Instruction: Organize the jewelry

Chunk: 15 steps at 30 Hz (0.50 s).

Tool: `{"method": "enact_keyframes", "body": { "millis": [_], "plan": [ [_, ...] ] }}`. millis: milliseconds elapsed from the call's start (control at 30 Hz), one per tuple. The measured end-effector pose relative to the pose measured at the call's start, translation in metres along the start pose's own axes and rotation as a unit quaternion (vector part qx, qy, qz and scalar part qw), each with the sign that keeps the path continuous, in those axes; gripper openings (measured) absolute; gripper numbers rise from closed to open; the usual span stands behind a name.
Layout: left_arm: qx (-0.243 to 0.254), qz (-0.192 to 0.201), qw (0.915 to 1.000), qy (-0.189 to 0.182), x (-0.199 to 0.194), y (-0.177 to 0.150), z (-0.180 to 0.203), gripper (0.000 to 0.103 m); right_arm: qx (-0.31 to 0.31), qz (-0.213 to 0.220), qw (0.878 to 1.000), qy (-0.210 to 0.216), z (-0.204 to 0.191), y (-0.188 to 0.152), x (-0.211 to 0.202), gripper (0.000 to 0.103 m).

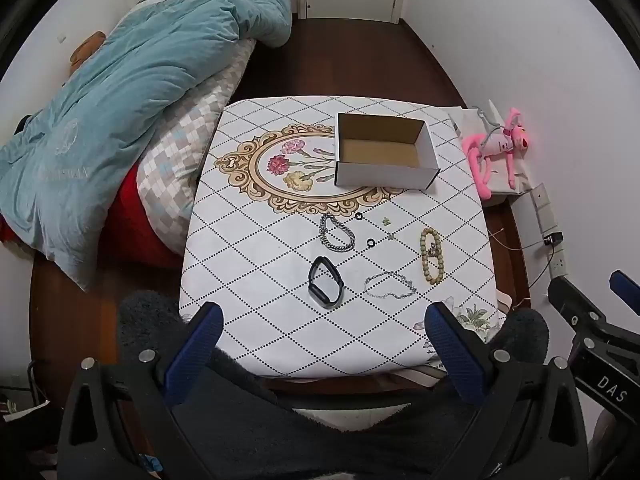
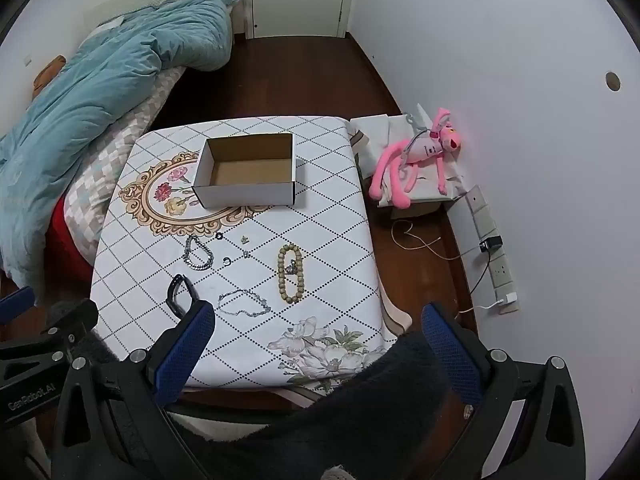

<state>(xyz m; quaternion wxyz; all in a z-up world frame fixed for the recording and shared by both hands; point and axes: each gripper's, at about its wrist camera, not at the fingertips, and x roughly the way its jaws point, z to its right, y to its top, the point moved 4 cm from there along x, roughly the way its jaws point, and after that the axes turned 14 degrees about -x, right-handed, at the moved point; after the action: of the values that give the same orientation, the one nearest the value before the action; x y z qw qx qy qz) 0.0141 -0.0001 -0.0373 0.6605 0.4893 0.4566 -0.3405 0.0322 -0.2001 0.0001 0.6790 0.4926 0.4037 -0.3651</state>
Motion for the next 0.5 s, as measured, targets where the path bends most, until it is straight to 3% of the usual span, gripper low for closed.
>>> {"method": "enact_keyframes", "body": {
  "millis": [500],
  "plan": [
    [0.0,0.007,1.0,-0.002,-0.0035,0.0029,0.0011,0.103,0.001,0.001,1.0,0.001,-0.0004,-0.0033,-0.0034,0.103]
  ]
}}
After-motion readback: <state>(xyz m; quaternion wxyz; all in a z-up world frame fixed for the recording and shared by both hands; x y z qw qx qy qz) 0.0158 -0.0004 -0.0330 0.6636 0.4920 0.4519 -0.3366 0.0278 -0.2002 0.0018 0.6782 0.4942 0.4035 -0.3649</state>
